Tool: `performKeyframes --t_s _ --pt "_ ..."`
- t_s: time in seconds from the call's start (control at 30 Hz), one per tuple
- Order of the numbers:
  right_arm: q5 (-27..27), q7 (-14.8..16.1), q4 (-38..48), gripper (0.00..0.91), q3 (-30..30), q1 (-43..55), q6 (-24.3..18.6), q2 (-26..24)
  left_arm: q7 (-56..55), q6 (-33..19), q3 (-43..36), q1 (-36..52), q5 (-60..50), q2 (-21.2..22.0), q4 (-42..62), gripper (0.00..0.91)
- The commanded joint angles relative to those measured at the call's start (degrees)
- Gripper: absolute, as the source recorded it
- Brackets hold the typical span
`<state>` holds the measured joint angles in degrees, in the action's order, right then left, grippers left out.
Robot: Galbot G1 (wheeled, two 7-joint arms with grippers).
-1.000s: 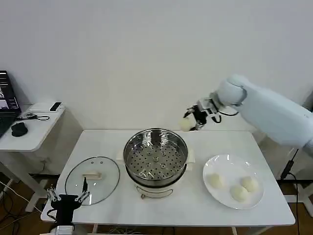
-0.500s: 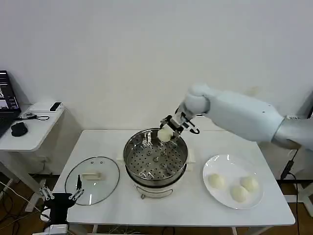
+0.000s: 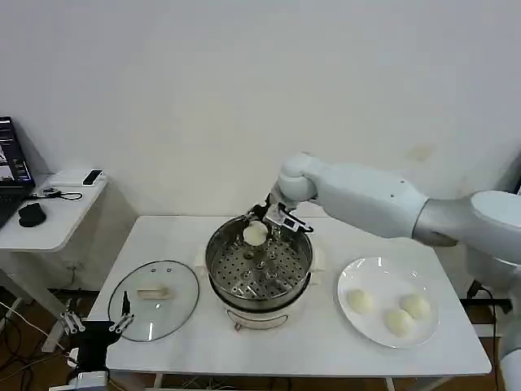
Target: Take steamed baozi put them in steamer then cover it.
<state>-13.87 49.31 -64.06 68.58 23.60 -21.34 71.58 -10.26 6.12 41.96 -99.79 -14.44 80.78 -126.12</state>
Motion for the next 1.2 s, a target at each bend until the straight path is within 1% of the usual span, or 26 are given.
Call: performKeyframes --t_s 0.03,0.07,0.13,0.17,0.2,0.47,0.57,0.67,0.7,0.73,0.8,0.83,0.87,0.9,0.93,0.97,1.0,1.03,1.07,1.13,1.17,1.2 --pt "-2.60 -0.99 2.51 0.685 0.63 -0.74 -2.01 1.80 -0.02 -0.01 0.12 0.04 0.07 0.00 0.01 0.907" --pt "-2.69 -1.02 2.53 0.685 0.60 -0.84 -2.04 1.82 -0.01 -0.01 0.08 0.06 0.07 0.02 -0.05 0.907" --pt "-3.17 -1.08 2.68 0.736 0.35 -1.09 -2.15 1.96 0.01 0.02 0.02 0.05 0.04 0.05 -0.18 0.907" --pt "-2.88 -1.09 2.83 0.836 0.32 -1.21 -2.06 2.08 0.01 0.02 -0.05 0.03 0.01 0.09 -0.29 0.907" --pt "-2.81 -1.13 2.95 0.907 0.36 -1.32 -1.91 2.16 -0.06 0.02 -0.09 -0.02 -0.07 0.10 -0.43 0.907" --pt "-2.36 -1.91 2.52 0.907 -0.03 -0.82 -2.30 1.87 -0.03 0.21 -0.10 -0.96 -0.57 0.14 -2.93 0.907" --pt "-1.58 -1.09 0.21 0.907 -0.40 0.88 -1.52 0.28 0.05 0.32 -0.10 -0.80 -0.48 0.08 -2.88 0.907" --pt "1.64 0.15 -4.16 0.907 -0.66 3.46 0.43 -2.42 0.20 0.43 -0.12 -0.63 -0.33 -0.04 -2.82 0.907" --pt "3.73 0.52 -5.40 0.907 -0.67 4.38 1.79 -3.78 0.35 0.54 -0.13 -0.57 -0.14 -0.15 -2.90 0.907" --pt "6.03 1.17 -7.97 0.907 -0.65 5.61 4.20 -5.93 0.56 0.84 -0.13 -0.45 0.39 -0.36 -2.92 0.907" --pt "8.88 1.86 -10.56 0.907 -0.15 7.69 7.27 -8.96 0.79 1.32 -0.14 -0.22 1.32 -0.70 -2.87 0.907" --pt "11.00 2.43 -13.54 0.907 0.42 8.74 12.06 -11.76 0.93 1.46 -0.15 -0.07 1.76 -0.93 -2.81 0.907" --pt "12.22 2.72 -14.67 0.907 0.71 9.18 14.05 -14.05 0.98 1.49 -0.16 0.05 1.85 -1.04 -2.75 0.907" --pt "13.49 3.28 -16.38 0.907 0.99 9.87 17.07 -16.36 1.06 1.51 -0.19 0.25 1.93 -1.21 -2.66 0.907" --pt "14.56 3.37 -18.54 0.907 1.24 10.58 19.56 -18.87 0.98 1.46 -0.31 0.49 2.04 -1.41 -2.56 0.907" --pt "14.94 3.24 -19.20 0.907 1.22 10.73 21.43 -19.93 0.88 1.44 -0.35 0.80 2.19 -1.52 -2.42 0.907" --pt "15.46 3.07 -20.18 0.907 1.05 10.82 23.24 -22.27 0.88 1.44 -0.41 1.02 2.21 -1.64 -2.27 0.907" --pt "15.70 2.96 -21.30 0.907 0.77 10.86 24.15 -24.74 0.94 1.45 -0.62 1.35 2.19 -1.95 -1.95 0.907" --pt "15.78 3.04 -21.93 0.907 0.60 10.82 24.83 -25.92 0.99 1.47 -0.75 1.56 2.20 -2.08 -1.82 0.907" --pt "16.41 2.89 -23.88 0.907 0.46 10.68 26.93 -31.04 1.17 1.62 -1.48 2.27 2.04 -2.54 -1.24 0.907" --pt "16.39 2.89 -24.66 0.907 0.46 10.58 27.46 -32.83 1.13 1.61 -1.87 2.61 2.04 -2.65 -1.01 0.907" --pt "16.06 2.90 -26.22 0.907 0.16 10.08 28.15 -36.17 1.11 1.57 -2.26 2.96 1.99 -2.70 -0.72 0.907"
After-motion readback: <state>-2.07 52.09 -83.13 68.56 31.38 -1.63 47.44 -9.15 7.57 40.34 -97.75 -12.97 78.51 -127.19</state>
